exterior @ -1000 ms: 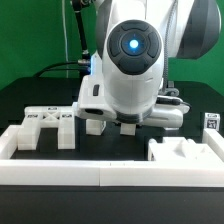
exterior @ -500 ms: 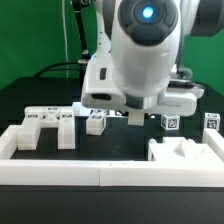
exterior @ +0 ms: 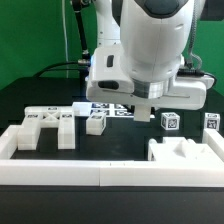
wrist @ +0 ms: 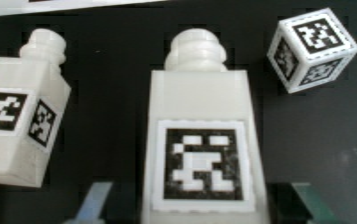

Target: Assemble chair

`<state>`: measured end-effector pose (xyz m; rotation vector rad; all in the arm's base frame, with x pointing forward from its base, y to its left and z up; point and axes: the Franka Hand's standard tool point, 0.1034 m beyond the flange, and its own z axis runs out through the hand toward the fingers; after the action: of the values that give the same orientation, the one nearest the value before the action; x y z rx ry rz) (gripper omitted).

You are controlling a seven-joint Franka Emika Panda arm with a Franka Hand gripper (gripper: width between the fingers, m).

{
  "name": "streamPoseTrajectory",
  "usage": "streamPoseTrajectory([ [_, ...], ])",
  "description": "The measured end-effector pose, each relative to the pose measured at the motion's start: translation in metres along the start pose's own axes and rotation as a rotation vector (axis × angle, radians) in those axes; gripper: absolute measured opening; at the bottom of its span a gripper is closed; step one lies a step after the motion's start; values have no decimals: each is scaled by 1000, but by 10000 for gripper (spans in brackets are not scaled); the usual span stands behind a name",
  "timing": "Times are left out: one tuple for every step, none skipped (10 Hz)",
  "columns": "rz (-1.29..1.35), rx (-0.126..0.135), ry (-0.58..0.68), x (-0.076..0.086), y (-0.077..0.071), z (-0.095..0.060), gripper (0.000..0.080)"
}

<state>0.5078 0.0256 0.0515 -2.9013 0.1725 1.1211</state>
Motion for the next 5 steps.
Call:
streamPoseTrajectory([
  [-1, 6, 128, 10, -4, -9, 290],
  [2, 7, 165, 0, -12, -20, 290],
  [-3, 10, 216, 0, -18, -33, 290],
  [-1, 13, 258, 1, -23, -45, 290],
  [-2, 19, 325, 3, -29, -59, 290],
])
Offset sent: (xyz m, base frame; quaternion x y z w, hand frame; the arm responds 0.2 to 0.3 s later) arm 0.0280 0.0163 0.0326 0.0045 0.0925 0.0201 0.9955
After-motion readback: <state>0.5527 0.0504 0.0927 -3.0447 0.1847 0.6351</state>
